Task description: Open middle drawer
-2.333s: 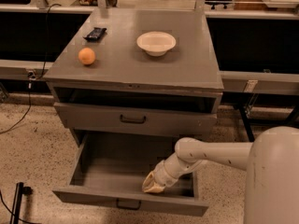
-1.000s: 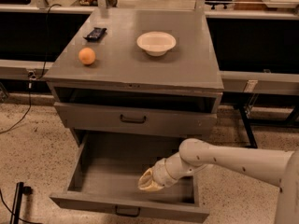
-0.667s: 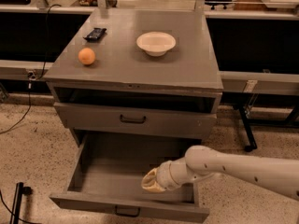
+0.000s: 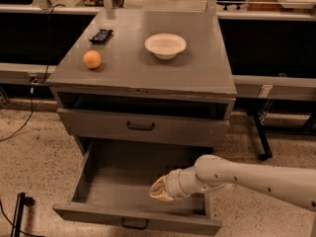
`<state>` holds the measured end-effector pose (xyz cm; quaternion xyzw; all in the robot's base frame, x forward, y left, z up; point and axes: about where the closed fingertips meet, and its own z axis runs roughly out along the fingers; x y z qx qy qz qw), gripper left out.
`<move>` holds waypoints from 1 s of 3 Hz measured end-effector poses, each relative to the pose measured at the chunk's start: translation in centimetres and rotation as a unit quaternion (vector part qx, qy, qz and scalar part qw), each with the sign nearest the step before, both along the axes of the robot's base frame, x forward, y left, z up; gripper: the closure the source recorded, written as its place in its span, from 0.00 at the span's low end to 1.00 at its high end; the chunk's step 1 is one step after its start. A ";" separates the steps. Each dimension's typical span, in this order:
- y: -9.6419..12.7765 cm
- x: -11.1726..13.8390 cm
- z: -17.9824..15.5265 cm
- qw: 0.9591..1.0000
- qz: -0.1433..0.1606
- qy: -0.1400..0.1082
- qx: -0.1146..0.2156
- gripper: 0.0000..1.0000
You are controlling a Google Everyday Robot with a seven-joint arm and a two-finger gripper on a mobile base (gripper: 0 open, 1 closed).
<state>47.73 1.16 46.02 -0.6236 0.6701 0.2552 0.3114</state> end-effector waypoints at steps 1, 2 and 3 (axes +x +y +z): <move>0.1 -0.1 -0.1 1.000 0.001 0.001 0.001 0.11; 0.3 -0.2 -0.1 1.000 0.002 0.002 0.001 0.00; 0.3 -0.2 -0.1 1.000 0.002 0.002 0.001 0.00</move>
Offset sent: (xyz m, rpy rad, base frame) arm -0.0008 0.0012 -0.0005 0.0009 0.0016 0.0024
